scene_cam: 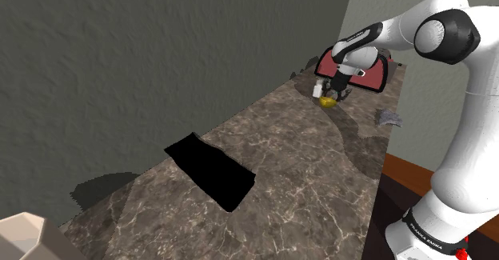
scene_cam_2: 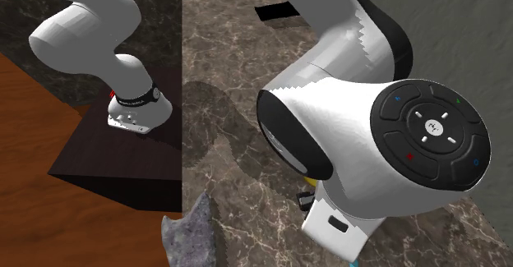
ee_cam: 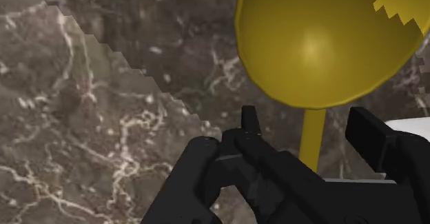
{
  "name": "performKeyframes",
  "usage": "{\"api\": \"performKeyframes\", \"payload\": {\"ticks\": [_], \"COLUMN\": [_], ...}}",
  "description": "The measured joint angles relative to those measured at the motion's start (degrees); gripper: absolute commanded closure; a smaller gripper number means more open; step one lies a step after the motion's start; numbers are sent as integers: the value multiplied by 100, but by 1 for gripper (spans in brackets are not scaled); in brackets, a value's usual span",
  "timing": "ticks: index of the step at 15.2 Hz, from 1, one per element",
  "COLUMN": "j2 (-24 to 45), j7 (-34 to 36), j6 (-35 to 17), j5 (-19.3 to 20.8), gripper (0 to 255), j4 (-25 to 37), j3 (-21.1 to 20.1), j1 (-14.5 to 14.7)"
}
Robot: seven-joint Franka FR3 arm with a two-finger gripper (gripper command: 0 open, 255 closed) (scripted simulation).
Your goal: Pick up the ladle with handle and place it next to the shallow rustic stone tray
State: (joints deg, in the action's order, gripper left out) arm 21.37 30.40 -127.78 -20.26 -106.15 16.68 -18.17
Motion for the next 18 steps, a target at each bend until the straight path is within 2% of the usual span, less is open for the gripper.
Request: {"api": "performKeyframes", "payload": {"ticks": [9, 18], "j2": [-5, -301], "j7": [0, 196], "j6": [-2, 490], "j5": [0, 194], "gripper": [255, 255], "j4": [-1, 225], "j3": [0, 72], "j1": [1, 44]}}
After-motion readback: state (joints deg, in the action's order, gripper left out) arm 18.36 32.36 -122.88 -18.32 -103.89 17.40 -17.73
